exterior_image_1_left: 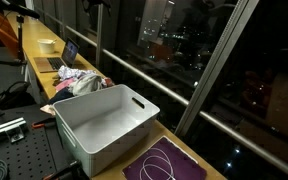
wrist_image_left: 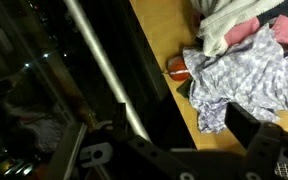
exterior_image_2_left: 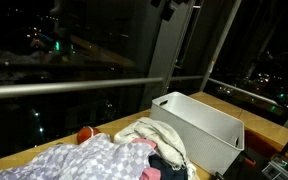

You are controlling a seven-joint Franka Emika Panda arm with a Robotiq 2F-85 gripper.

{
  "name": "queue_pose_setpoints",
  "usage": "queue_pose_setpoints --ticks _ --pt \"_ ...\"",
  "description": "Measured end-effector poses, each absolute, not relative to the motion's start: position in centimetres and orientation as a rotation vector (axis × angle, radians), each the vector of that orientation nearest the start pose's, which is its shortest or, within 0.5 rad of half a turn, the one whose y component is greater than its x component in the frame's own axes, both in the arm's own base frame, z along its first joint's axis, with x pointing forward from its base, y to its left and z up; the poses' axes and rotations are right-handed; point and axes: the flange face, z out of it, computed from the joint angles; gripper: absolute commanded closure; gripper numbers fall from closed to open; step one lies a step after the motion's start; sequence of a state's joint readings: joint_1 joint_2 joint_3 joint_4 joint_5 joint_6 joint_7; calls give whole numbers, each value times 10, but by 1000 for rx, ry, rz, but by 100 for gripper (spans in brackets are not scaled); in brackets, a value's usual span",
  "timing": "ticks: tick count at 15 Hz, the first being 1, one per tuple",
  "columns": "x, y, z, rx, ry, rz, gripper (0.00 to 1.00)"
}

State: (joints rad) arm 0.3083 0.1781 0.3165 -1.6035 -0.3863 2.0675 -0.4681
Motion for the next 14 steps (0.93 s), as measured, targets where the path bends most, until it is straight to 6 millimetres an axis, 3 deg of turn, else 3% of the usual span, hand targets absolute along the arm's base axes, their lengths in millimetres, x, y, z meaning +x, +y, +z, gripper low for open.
queue_pose_setpoints --ticks 3,14 --pt "531 365 558 -2751 -1954 -548 0" --pt "532 364 558 -2753 -1952 -547 0"
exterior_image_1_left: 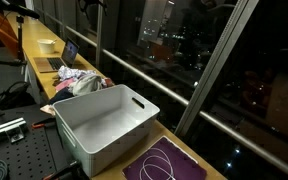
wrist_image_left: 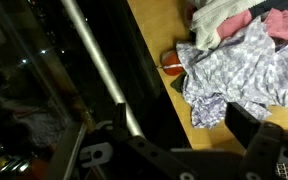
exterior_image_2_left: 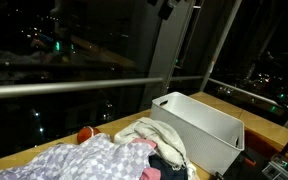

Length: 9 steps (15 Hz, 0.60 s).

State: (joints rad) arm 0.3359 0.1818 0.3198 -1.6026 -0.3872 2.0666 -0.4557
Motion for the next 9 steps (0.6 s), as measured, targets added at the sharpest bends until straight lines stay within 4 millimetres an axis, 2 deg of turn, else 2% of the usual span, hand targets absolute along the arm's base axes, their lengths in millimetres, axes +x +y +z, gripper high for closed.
queue_pose_setpoints --ticks 2,4,6,9 --pt "529 371 549 -2753 -1950 -527 0" --pt "519 390 526 -2751 -1946 -518 0" --pt "507 416 491 -2756 -1954 -534 0" --pt "492 445 425 -2795 -1978 -519 0"
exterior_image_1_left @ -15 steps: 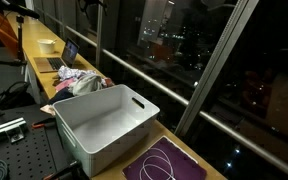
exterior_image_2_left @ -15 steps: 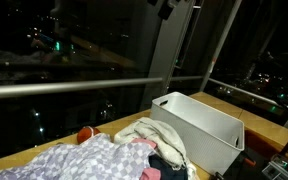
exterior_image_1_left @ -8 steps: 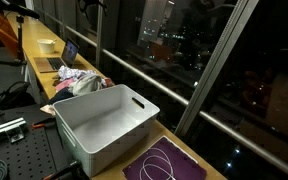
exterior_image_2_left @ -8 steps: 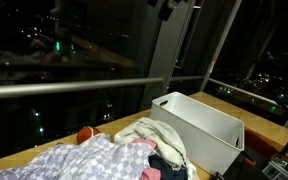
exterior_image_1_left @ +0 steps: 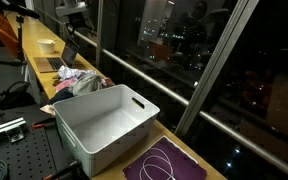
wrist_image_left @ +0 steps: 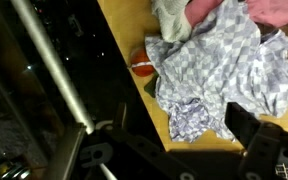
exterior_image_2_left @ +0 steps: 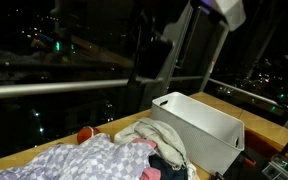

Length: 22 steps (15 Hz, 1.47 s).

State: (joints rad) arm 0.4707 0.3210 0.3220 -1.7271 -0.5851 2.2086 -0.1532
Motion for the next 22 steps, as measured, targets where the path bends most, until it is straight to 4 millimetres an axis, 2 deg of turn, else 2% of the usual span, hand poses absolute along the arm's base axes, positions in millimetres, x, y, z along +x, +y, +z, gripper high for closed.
queue_pose_setpoints --ticks 4,7,14,17,19,22 --pt "484 453 339 -2883 -1928 -380 0" --pt "482 457 296 -2897 -1868 -325 0" --pt "473 504 236 -2838 -1872 -359 0" --pt "476 520 215 -2820 -1882 -369 0" --pt "482 525 200 -2824 -1879 -368 0" --pt "496 522 173 -2847 -1860 -349 0"
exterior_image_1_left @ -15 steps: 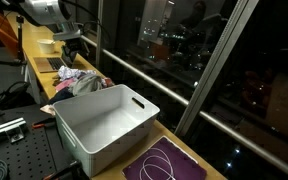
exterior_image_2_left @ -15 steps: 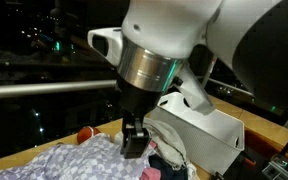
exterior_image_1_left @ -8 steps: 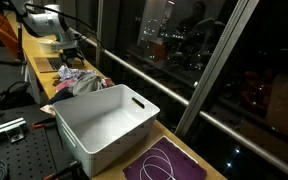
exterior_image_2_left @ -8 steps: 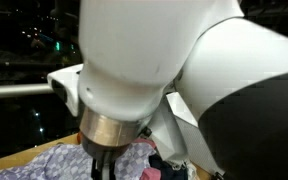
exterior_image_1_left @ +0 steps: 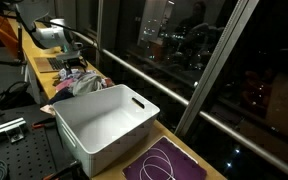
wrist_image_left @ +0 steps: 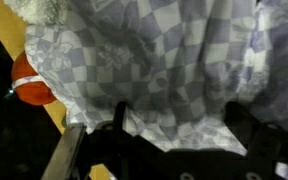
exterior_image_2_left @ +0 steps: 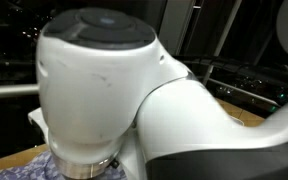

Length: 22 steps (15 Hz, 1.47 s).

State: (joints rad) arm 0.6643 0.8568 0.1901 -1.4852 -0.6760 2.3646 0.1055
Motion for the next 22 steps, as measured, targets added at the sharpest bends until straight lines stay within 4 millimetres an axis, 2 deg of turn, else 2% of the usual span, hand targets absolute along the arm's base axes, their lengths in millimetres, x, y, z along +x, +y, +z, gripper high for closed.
queue_pose_setpoints --ticks 3,6,7,8,11,17,19,22 --pt "506 518 143 -2856 -1839 -334 0" --pt "505 528 120 -2841 -1836 -330 0" --pt "503 534 114 -2834 -1835 -327 25" --pt "500 540 108 -2826 -1833 -323 28" --pt "492 555 95 -2797 -1830 -304 51" --pt "480 579 103 -2754 -1838 -335 96" --pt "478 581 105 -2750 -1840 -341 100" --pt "479 582 109 -2750 -1837 -351 100"
